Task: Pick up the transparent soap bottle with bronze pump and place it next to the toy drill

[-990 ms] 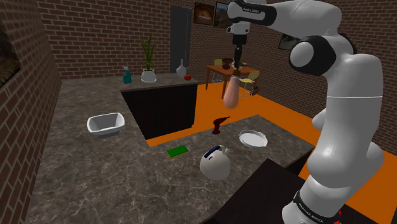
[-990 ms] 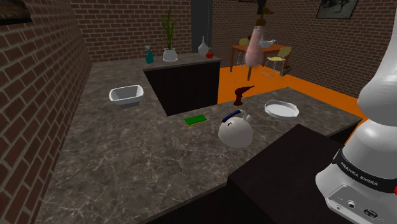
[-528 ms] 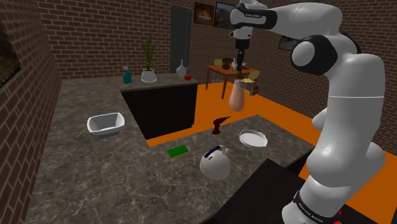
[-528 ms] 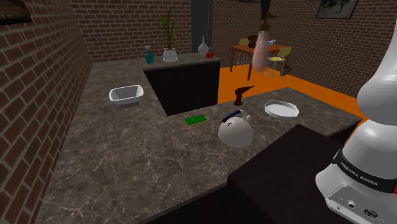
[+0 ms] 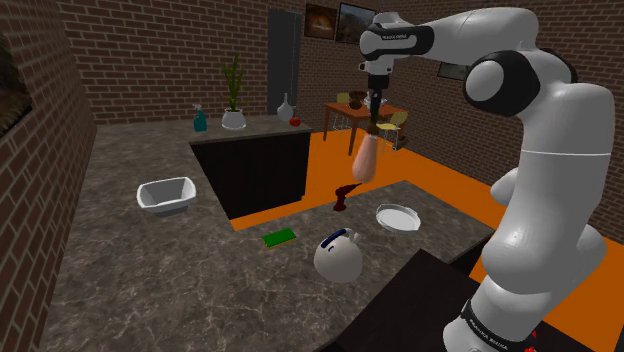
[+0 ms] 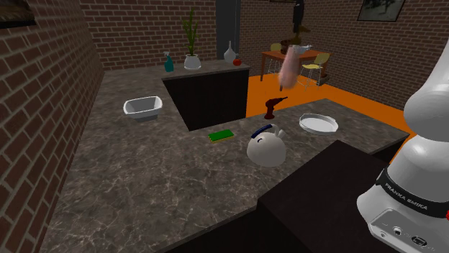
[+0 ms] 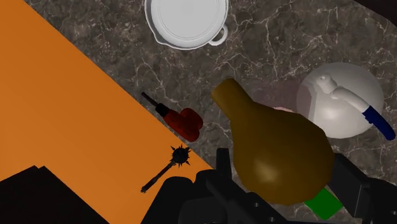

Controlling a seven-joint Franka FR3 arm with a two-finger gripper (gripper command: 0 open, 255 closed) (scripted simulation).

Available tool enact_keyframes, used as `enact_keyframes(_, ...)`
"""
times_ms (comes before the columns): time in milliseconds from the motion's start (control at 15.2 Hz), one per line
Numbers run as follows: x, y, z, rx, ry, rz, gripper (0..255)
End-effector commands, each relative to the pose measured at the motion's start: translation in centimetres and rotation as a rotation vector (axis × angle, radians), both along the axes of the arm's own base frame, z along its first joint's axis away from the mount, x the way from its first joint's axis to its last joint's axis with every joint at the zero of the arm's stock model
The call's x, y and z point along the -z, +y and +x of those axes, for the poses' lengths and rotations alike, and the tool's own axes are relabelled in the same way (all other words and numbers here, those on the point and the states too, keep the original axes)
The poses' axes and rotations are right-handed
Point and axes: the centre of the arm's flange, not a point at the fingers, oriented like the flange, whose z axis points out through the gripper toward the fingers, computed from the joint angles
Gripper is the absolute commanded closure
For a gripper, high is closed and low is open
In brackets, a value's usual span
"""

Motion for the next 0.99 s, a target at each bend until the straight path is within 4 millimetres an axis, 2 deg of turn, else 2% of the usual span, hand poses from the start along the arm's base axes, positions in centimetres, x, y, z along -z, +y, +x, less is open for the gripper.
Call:
enact_keyframes(0, 1.0, 0.0, 0.0, 0.0, -0.001, -0.001, 255)
enact_keyframes(924, 8.4, 0.0, 0.0, 0.0, -0.001, -0.001, 255)
